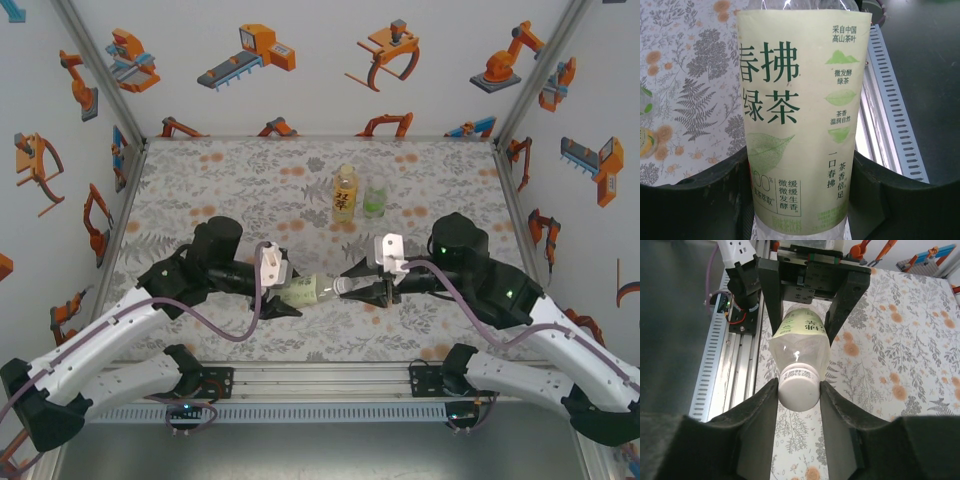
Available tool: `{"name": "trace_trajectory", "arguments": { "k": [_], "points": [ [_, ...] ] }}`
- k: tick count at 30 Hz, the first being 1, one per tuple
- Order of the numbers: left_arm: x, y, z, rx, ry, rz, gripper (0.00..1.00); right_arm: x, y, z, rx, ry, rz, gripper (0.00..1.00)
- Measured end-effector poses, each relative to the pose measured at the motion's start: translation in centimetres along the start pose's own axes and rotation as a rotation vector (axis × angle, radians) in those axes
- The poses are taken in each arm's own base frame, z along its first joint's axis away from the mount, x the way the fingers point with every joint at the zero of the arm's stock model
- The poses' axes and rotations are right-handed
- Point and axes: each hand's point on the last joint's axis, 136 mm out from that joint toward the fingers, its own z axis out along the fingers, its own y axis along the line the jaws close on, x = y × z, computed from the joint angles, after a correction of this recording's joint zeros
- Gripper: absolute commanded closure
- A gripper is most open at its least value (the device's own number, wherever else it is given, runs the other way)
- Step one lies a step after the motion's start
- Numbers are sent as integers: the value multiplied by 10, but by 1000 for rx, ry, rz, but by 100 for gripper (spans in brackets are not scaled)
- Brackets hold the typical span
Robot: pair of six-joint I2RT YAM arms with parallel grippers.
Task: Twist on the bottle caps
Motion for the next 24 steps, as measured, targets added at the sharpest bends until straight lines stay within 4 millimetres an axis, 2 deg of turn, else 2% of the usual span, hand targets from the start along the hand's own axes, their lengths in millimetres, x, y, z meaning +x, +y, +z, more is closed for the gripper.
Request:
{"name": "trace_trajectory", "arguments": {
  "k": [6,11,14,19,24],
  "points": [
    [0,1,0,1,3,-3,100,2,-2,0,15,-2,26,84],
    [6,6,2,-26,28,-11,100,13,-17,2,107,0,201,98],
    [11,14,2,-67,55,-12,100,23,-34,2,216,-9,422,100],
    [18,30,2,-149,98,-9,100,47,-66,-1,424,-51,914,100],
    [30,41,2,-197,143,-25,100,77,-83,-3,569,-153,1355,100]
  ]
}}
